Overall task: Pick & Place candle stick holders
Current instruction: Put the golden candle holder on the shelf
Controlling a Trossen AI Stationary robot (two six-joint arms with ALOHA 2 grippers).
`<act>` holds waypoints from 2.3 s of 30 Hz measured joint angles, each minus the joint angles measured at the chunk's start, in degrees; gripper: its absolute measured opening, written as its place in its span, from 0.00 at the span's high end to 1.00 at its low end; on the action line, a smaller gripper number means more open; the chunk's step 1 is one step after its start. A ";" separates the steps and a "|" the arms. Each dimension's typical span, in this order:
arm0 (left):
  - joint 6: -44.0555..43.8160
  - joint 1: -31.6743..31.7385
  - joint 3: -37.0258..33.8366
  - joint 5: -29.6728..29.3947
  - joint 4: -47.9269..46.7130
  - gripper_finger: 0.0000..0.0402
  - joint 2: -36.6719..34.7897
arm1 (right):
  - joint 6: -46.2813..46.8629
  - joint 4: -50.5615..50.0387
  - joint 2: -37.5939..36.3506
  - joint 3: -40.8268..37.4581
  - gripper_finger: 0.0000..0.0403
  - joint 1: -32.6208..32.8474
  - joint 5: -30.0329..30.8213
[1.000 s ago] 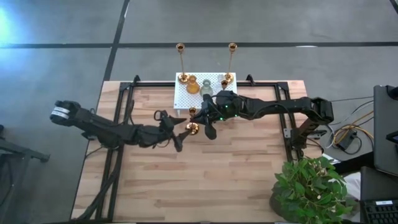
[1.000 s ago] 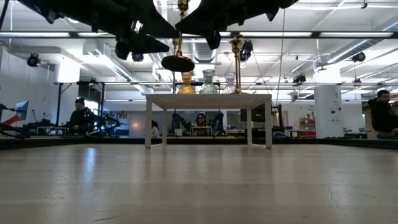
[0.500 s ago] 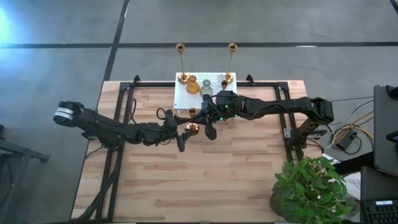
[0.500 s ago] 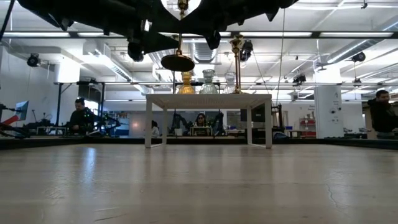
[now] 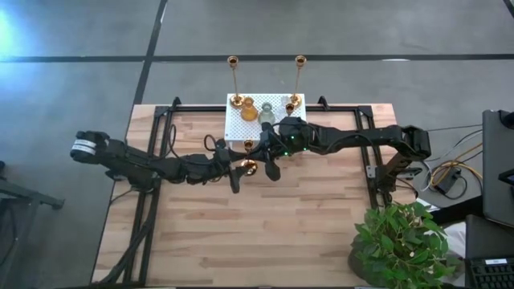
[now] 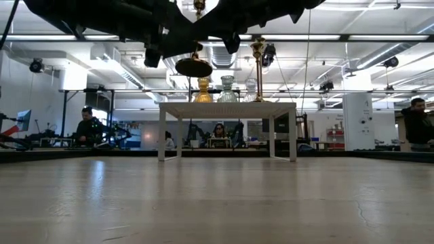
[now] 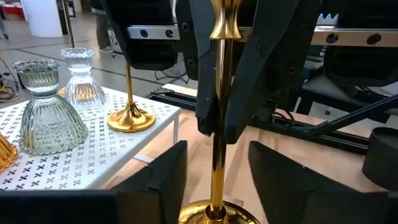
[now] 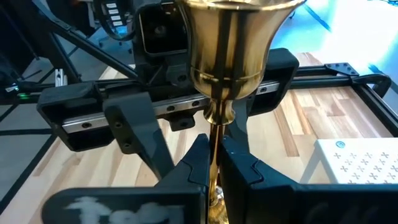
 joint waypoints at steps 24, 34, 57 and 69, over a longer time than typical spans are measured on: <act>0.86 0.51 0.00 0.24 0.03 0.95 0.11 | 1.19 -1.58 0.04 0.21 0.93 -0.02 0.31; 0.40 0.53 0.02 -0.29 0.40 0.95 0.07 | 1.51 -7.14 -0.44 3.44 0.62 -0.47 0.42; 14.23 7.05 0.02 -1.84 -2.63 0.95 -7.48 | 8.35 -31.67 -41.73 -11.27 0.49 5.72 23.78; 14.36 17.61 0.02 6.13 2.77 0.95 -4.72 | 14.93 -34.42 -62.17 -29.02 0.59 5.99 24.28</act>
